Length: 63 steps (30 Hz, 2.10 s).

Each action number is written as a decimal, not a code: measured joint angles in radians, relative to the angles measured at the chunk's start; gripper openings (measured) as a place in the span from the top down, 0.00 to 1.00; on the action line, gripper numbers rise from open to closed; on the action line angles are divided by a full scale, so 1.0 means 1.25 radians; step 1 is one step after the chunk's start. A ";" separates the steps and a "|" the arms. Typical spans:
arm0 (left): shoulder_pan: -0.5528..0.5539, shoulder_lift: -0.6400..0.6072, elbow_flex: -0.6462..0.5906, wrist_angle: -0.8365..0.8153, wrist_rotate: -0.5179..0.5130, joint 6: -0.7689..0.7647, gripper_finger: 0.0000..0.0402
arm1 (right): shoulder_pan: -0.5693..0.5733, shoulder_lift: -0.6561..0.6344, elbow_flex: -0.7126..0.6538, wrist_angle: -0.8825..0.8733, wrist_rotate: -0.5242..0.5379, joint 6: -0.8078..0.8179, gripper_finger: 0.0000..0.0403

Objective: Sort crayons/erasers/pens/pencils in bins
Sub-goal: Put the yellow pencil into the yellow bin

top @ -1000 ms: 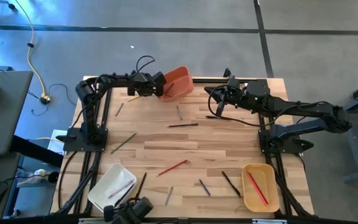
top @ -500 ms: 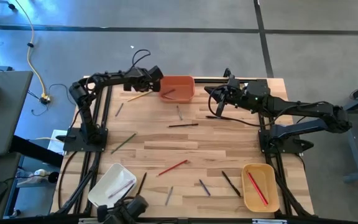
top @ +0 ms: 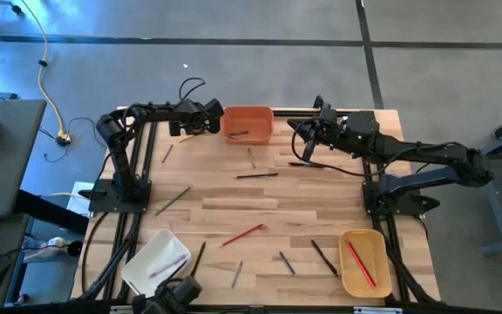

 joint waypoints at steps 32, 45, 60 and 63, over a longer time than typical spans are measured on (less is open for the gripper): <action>0.063 -0.143 0.052 -0.054 0.456 0.732 1.00 | -0.002 -0.002 -0.001 0.002 0.000 -0.014 1.00; 0.040 0.064 0.207 -0.116 0.388 0.923 0.82 | -0.002 -0.002 -0.001 0.014 0.000 -0.012 1.00; 0.004 0.106 0.299 -0.058 0.349 1.087 0.78 | -0.002 -0.002 -0.001 0.014 0.000 0.006 1.00; -0.015 0.106 0.308 -0.011 0.349 1.130 0.89 | -0.002 -0.002 -0.001 0.014 0.000 0.006 1.00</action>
